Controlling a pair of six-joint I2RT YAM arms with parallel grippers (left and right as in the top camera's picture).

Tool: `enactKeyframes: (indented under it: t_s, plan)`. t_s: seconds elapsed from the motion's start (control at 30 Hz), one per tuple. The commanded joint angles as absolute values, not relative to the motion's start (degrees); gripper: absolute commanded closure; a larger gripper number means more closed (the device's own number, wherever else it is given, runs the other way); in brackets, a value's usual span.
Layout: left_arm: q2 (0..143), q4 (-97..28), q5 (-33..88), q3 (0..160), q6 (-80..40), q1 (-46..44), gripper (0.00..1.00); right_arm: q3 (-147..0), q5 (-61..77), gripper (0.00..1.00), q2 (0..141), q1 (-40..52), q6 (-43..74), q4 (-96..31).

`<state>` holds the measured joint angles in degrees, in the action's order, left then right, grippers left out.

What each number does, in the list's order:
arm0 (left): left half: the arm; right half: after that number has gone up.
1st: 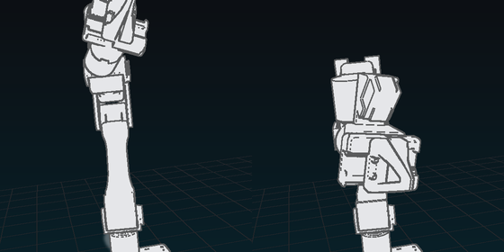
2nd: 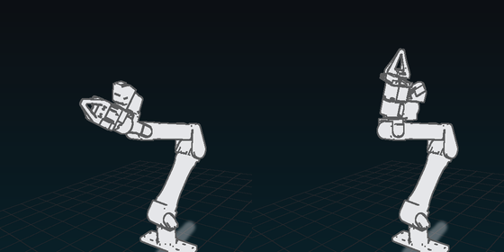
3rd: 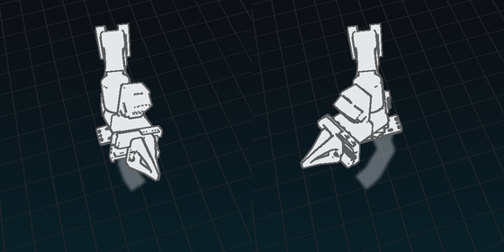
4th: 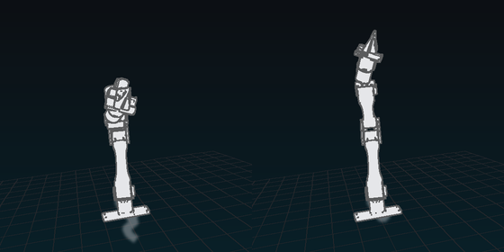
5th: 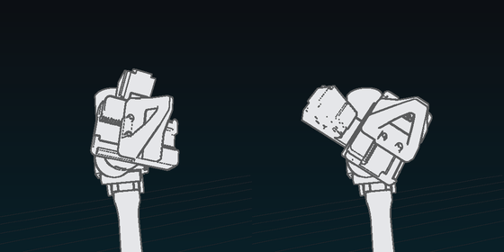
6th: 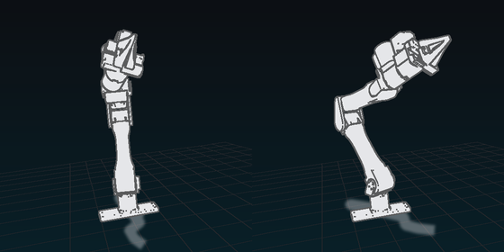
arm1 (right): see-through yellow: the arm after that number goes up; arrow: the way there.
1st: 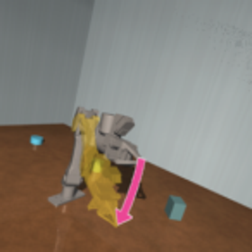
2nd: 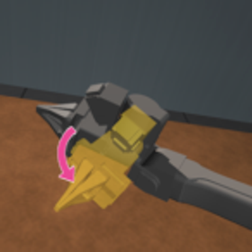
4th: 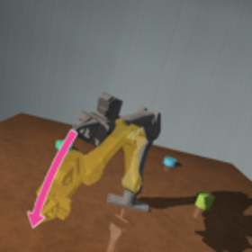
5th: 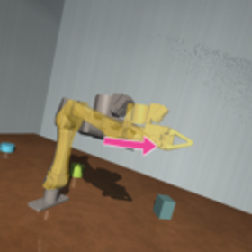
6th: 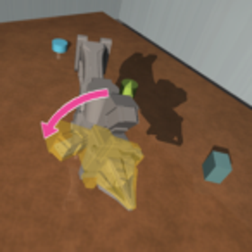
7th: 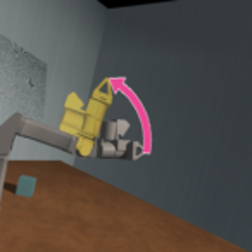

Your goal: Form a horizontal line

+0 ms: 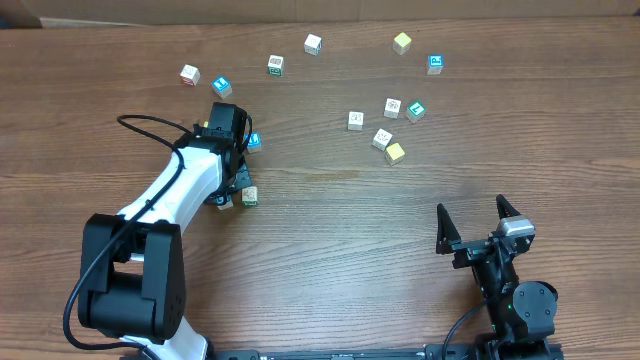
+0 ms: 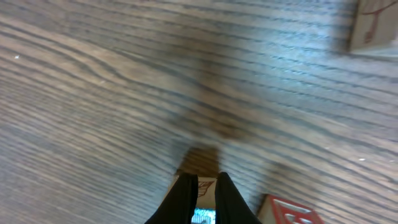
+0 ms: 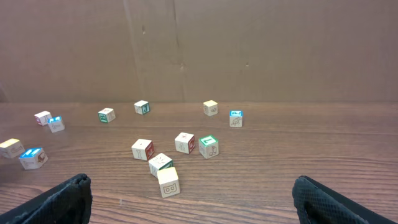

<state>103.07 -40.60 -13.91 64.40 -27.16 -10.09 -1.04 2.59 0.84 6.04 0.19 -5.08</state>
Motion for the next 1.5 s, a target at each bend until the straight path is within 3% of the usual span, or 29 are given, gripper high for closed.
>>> enactKeyframes:
  t_s: [0.0,0.73,1.17,1.47]
  plan:
    - [103.5,-40.2,-12.0,63.8,-28.7,-10.0,0.91,-0.4,2.3,0.00,0.2,6.4,-0.1,-4.7]
    - [103.4,-40.7,-10.9,68.2,-28.3,-8.6,0.92,-0.4,2.3,0.00,0.2,6.4,-0.1,-4.7]
    - [103.4,-48.7,-7.8,69.1,-28.5,-1.0,0.96,-0.4,2.3,0.00,0.2,6.4,-0.1,-4.7]
    - [103.4,-52.3,-5.8,66.8,-25.6,-0.4,0.96,-0.4,2.3,0.00,0.2,6.4,-0.1,-4.7]
